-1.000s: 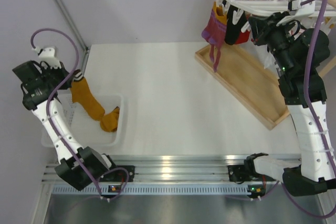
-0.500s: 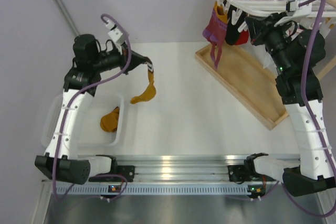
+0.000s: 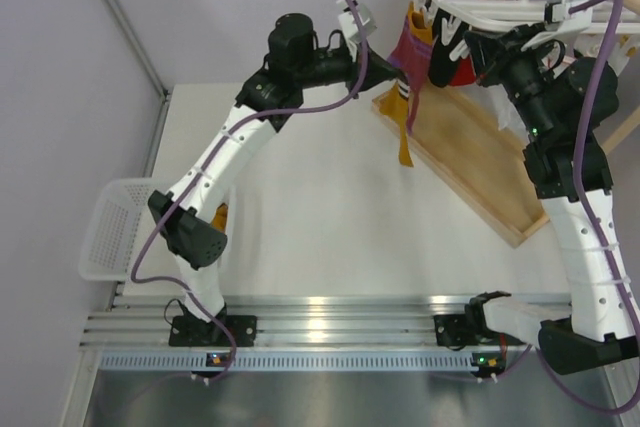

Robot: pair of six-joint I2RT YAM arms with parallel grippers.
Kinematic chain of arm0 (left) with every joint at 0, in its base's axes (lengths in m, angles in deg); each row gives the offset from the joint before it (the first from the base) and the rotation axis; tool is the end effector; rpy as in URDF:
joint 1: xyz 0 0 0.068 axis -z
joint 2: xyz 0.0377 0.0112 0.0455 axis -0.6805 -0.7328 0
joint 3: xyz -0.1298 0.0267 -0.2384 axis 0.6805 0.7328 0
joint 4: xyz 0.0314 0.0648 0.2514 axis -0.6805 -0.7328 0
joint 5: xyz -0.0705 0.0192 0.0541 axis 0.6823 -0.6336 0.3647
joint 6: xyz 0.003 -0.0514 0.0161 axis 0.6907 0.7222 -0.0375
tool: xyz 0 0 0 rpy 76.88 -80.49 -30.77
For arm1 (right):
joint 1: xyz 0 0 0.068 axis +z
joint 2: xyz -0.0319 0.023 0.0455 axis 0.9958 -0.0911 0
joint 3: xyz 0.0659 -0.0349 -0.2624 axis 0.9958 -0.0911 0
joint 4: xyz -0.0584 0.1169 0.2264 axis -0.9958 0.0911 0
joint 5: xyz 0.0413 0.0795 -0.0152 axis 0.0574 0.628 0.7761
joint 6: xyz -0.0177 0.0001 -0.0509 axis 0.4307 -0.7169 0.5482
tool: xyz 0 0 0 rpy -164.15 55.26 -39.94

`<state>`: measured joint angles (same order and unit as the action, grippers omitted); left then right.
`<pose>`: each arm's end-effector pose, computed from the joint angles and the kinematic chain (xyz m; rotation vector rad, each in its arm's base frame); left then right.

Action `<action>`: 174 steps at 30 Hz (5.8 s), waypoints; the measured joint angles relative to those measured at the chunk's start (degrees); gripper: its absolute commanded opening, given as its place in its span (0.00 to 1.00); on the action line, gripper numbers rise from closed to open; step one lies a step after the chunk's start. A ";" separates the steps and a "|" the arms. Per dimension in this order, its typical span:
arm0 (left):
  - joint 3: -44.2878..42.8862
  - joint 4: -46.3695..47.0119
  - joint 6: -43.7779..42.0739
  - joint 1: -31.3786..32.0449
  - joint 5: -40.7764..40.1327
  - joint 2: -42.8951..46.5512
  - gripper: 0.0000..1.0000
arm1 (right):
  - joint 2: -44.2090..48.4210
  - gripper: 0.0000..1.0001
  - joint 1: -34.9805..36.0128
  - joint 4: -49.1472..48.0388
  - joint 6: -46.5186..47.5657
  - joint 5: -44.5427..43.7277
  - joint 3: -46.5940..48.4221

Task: Clip the socks to the hanger
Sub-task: Clamp the sock onto the hanger, then open the clamp at the hanger.

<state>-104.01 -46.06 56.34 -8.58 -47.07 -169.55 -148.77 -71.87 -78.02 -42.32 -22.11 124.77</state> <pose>0.3251 -0.2498 0.4915 1.0431 1.2931 -0.9747 0.2014 0.0509 0.5426 -0.1494 1.3159 0.4217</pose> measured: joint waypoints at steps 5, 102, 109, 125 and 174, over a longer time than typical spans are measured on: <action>-7.17 2.58 0.13 3.58 -0.02 -6.84 0.00 | 0.04 0.00 0.00 -0.13 -0.39 0.81 -0.02; -9.16 27.21 19.45 4.04 -13.31 -13.68 0.64 | 6.03 0.10 0.00 2.43 9.31 -1.42 -5.22; -9.18 33.77 20.76 5.05 -13.03 -16.28 0.65 | 6.25 0.09 0.00 3.52 10.58 -2.12 -5.22; -10.27 43.06 23.80 7.04 -10.23 -23.10 0.66 | 6.25 0.06 0.00 5.09 11.30 -2.27 -5.22; -7.43 32.63 7.28 9.35 -10.25 -17.00 0.00 | 9.51 0.44 -0.02 19.02 3.06 -2.43 2.45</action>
<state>-111.44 -13.43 63.62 0.78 -57.32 -186.56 -139.27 -71.89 -59.00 -39.26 -24.53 127.22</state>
